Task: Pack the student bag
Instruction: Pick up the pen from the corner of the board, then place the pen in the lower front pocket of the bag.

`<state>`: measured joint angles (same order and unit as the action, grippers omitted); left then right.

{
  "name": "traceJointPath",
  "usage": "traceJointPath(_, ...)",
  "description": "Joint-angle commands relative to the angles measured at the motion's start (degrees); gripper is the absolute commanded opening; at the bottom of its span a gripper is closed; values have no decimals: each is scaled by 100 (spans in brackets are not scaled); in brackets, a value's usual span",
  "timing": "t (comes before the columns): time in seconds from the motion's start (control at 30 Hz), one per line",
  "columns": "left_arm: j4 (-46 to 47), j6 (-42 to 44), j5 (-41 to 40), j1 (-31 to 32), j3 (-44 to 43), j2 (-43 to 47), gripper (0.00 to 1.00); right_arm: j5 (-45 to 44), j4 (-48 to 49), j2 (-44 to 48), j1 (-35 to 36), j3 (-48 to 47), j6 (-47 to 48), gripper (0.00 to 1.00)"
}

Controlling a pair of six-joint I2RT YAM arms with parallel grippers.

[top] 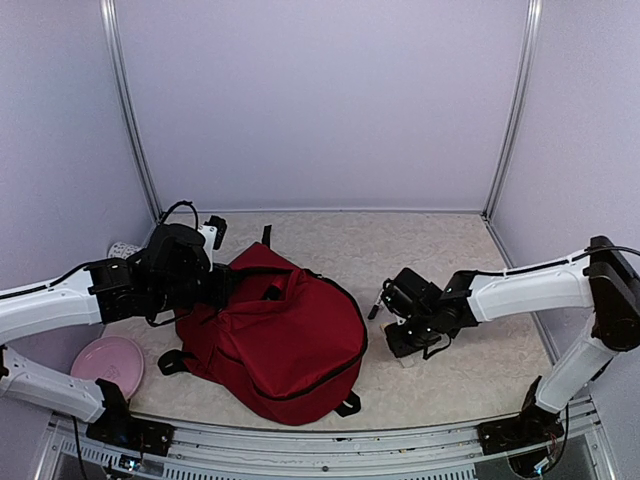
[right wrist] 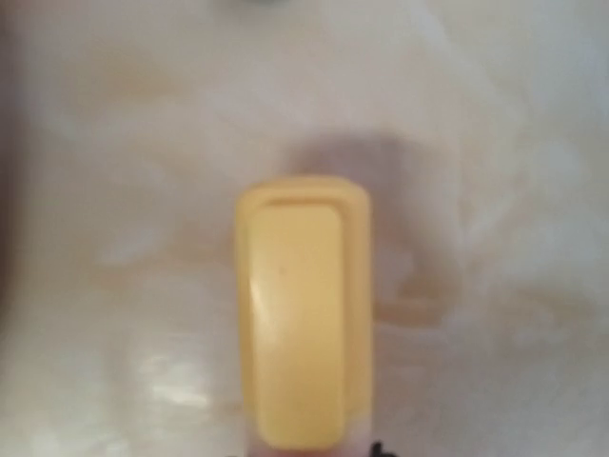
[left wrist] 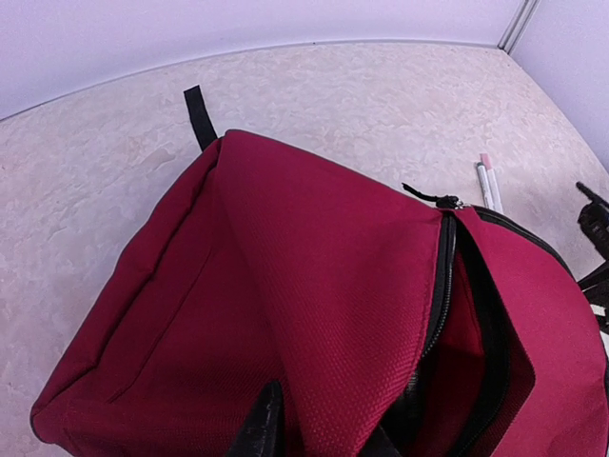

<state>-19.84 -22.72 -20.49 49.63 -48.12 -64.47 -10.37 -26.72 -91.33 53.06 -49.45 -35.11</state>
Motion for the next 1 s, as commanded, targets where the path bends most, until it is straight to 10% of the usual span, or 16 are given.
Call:
traceJointPath(0.0,-95,53,-267,30,-58,183,20,26,454,804,-49,-589,1072,0)
traceJointPath(0.23,24,120,-246,21,-28,248,0,2178,3888,898,105,-921,3606,0)
traceJointPath(0.47,247,136,135,-50,17,398,0,4571,5207,-727,405,-2113,6025,0)
traceJointPath(0.97,685,337,880,-436,242,716,0,3301,5035,-2647,334,-2972,8132,0)
